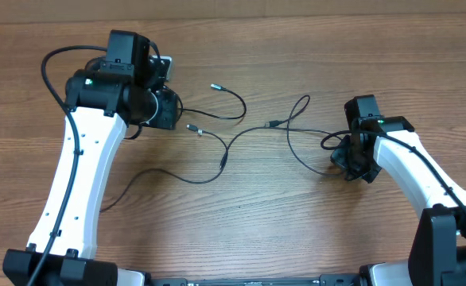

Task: Untangle cables

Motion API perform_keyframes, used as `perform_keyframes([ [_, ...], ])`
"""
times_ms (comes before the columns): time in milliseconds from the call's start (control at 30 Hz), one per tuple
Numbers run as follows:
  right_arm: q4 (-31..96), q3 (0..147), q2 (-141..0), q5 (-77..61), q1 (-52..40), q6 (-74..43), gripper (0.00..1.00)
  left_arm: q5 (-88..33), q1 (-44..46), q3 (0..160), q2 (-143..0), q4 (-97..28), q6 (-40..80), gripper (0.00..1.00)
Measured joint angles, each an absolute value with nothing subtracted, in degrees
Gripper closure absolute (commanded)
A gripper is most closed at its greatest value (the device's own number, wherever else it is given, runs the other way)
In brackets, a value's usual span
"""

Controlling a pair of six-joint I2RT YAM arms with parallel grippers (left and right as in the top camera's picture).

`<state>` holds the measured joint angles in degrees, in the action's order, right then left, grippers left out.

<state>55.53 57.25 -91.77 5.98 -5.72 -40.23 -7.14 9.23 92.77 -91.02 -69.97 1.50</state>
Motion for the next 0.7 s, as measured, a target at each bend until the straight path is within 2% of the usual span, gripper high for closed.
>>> perform_keyframes([
  [167, 55.53, 57.25, -91.77, 6.0, -5.72, -40.25, 0.96, -9.72, 10.15, 91.96, -92.38, -68.58, 1.56, 0.5],
  [367, 55.55, 57.25, -91.77, 5.96, -5.72, -40.23, 0.96, -10.52, 10.5, 91.05, -98.61, -67.88, 2.26, 0.52],
  [567, 55.53, 57.25, -91.77, 5.98, -5.72, -40.25, 0.96, -10.74, 10.52, 90.65, -108.51, -67.24, 11.16, 0.51],
  [700, 55.55, 57.25, -91.77, 5.98, -5.72, -40.23, 0.96, -10.76, 10.52, 90.35, -113.51, -65.52, 18.11, 0.56],
])
